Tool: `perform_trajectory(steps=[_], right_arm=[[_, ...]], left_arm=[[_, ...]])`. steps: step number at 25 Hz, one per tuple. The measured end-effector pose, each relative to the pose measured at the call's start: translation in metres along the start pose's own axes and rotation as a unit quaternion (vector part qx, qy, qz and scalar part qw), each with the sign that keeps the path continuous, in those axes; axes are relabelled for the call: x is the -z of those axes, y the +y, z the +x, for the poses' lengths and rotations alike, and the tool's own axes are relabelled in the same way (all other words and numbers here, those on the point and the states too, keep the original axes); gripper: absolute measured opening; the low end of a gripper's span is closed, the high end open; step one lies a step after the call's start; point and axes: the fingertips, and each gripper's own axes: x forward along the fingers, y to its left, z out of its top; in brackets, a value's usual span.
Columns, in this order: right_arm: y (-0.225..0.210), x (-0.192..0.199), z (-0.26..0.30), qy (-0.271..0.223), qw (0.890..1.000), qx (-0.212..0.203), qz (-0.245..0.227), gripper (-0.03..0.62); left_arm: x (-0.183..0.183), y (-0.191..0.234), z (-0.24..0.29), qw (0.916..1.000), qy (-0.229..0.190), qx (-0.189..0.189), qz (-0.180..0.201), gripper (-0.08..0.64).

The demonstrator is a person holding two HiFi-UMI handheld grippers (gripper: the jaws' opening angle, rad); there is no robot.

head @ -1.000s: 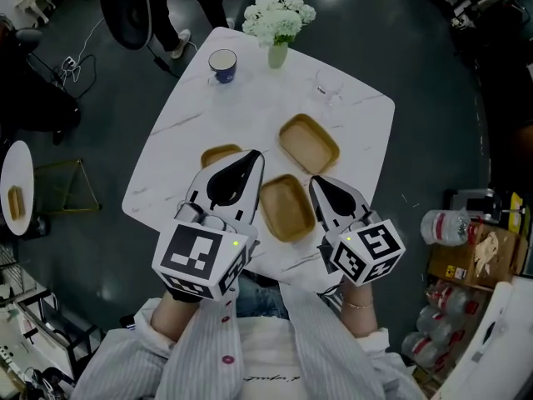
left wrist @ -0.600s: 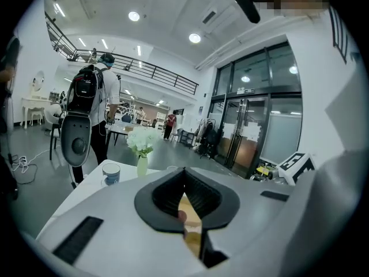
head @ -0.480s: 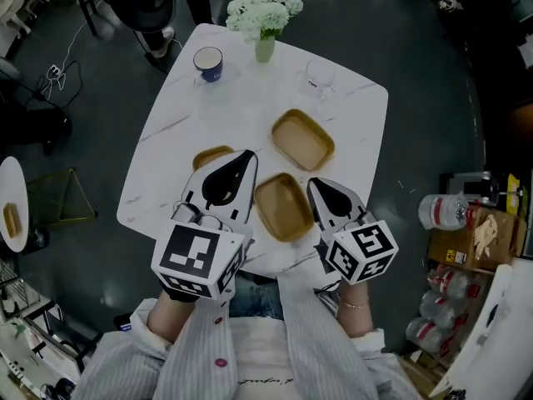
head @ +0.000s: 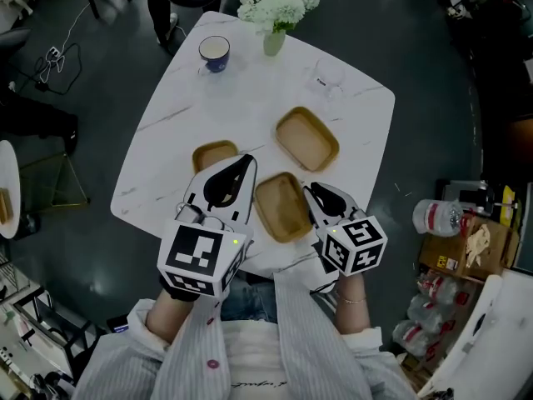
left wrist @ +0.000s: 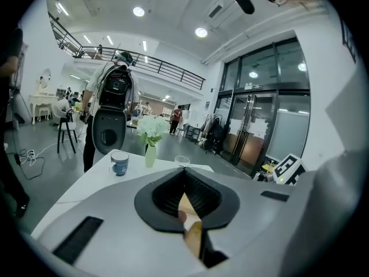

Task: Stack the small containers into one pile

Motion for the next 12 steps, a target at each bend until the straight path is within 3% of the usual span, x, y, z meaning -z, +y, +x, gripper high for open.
perform_trajectory(steps=[12], right_arm=[[-0.023, 0.063, 0.036, 0.116, 0.993, 0.000, -0.009, 0.101]], left_arm=[[0.049, 0.004, 0.013, 0.9986, 0.046, -0.008, -0.024, 0.017]])
